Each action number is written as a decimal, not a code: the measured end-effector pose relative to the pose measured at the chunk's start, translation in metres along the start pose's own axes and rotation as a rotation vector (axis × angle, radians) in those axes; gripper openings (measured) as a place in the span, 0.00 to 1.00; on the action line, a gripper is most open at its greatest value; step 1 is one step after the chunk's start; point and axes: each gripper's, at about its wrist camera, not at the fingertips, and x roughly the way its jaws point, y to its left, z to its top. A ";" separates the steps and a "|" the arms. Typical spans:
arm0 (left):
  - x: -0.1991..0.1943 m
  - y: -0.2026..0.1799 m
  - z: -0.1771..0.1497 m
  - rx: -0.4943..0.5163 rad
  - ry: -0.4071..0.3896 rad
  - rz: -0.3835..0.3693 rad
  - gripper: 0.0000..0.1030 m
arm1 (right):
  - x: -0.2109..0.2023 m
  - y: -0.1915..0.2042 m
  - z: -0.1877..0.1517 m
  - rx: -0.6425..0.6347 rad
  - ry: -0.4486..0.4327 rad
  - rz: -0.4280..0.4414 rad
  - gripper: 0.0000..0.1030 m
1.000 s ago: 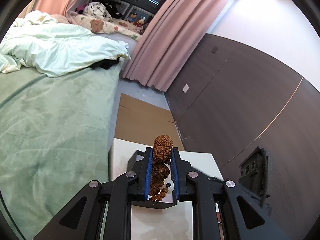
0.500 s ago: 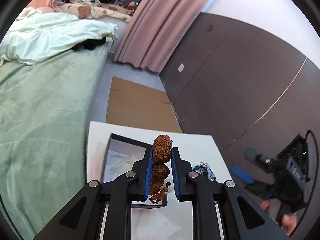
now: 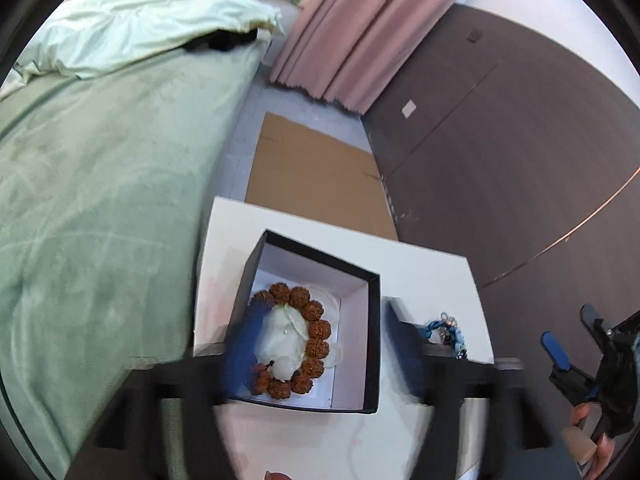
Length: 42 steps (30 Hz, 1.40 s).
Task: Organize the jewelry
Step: 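Lower the brown bead bracelet into the black box and open the left gripper, then grasp the blue bracelet with the left gripper while the right gripper grasps the grey bead chain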
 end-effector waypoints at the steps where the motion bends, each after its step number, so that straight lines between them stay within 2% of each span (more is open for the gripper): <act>1: -0.006 0.001 -0.001 -0.009 -0.022 -0.014 0.84 | -0.003 -0.002 0.000 -0.001 -0.004 -0.006 0.77; 8: -0.019 -0.010 -0.009 0.029 -0.053 -0.007 0.84 | -0.026 -0.016 0.003 -0.023 -0.021 -0.054 0.77; 16: -0.031 -0.040 -0.022 0.129 -0.115 0.006 0.83 | -0.034 -0.034 -0.002 -0.034 0.022 -0.141 0.77; 24: -0.021 -0.071 -0.034 0.213 -0.093 -0.042 0.83 | -0.021 -0.066 -0.013 0.083 0.109 -0.246 0.76; 25: -0.020 -0.075 -0.035 0.224 -0.089 -0.050 0.83 | -0.020 -0.070 -0.015 0.108 0.113 -0.251 0.74; 27: -0.017 -0.080 -0.038 0.245 -0.085 -0.057 0.83 | -0.016 -0.077 -0.021 0.149 0.132 -0.249 0.59; 29: -0.014 -0.085 -0.040 0.268 -0.077 -0.063 0.83 | -0.007 -0.080 -0.025 0.144 0.180 -0.277 0.50; 34: -0.003 -0.095 -0.047 0.318 -0.040 -0.078 0.79 | 0.013 -0.082 -0.035 0.091 0.263 -0.335 0.43; 37: 0.002 -0.098 -0.050 0.337 -0.021 -0.075 0.73 | 0.024 -0.082 -0.040 0.039 0.297 -0.384 0.36; 39: 0.006 -0.100 -0.051 0.342 -0.018 -0.068 0.64 | 0.030 -0.082 -0.042 0.019 0.319 -0.401 0.29; 42: 0.011 -0.098 -0.049 0.336 -0.018 -0.057 0.62 | 0.040 -0.083 -0.045 -0.018 0.355 -0.426 0.29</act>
